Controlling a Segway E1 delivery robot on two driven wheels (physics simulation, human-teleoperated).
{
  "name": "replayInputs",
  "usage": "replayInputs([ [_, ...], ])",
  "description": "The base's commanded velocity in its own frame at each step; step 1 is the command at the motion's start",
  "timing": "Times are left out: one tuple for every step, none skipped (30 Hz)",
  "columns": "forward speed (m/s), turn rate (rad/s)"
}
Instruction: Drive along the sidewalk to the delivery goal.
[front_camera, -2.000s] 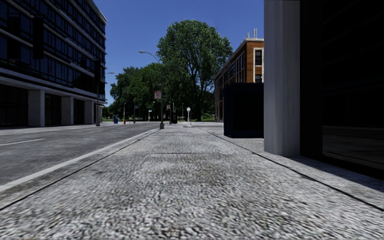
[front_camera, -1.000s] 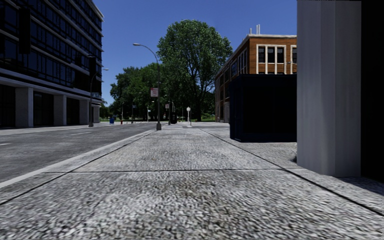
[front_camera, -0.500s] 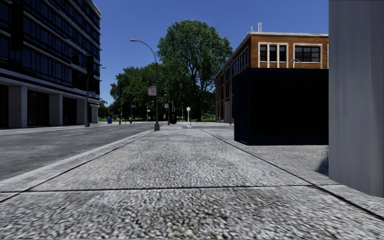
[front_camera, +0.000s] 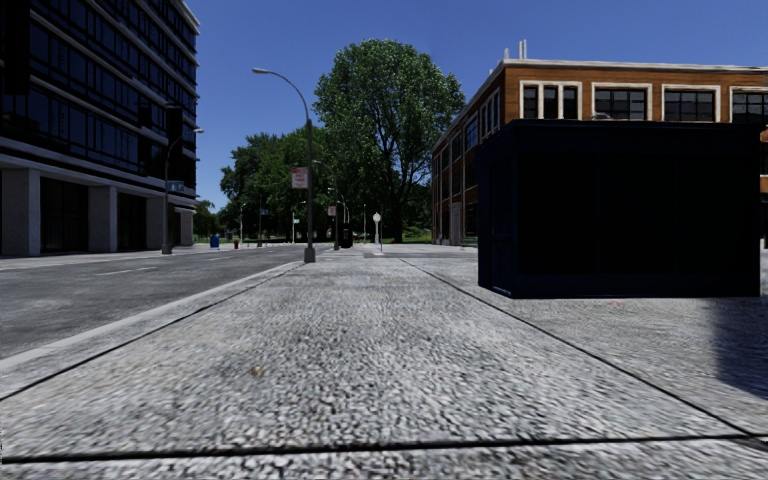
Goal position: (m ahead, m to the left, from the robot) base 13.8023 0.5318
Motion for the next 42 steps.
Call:
replayInputs([
  [1.55, 0.00],
  [1.55, 0.00],
  [1.55, 0.00],
  [1.55, 0.00],
  [1.55, 0.00],
  [1.55, 0.00],
  [1.55, 0.00],
  [1.55, 0.00],
  [1.55, 0.00],
  [1.55, 0.00],
  [1.55, 0.00],
  [1.55, 0.00],
  [1.55, 0.00],
  [1.55, 0.00],
  [1.55, 0.00],
  [1.55, 0.00],
  [1.55, 0.00],
  [1.55, 0.00],
  [1.55, 0.00],
  [1.55, 0.00],
  [1.55, 0.00],
  [1.55, 0.00],
  [1.55, 0.00],
  [1.55, 0.00],
  [1.55, 0.00],
  [1.55, 0.00],
  [1.55, 0.00],
  [1.55, 0.00],
  [1.55, 0.00],
  [1.55, 0.00],
  [1.55, 0.00],
  [1.55, 0.00],
  [1.55, 0.00],
  [1.55, 0.00],
  [1.55, 0.00],
  [1.55, 0.00],
  [1.55, 0.00],
  [1.55, 0.00],
  [1.55, 0.00],
  [1.55, 0.00],
  [1.55, 0.00],
  [1.55, 0.00],
])
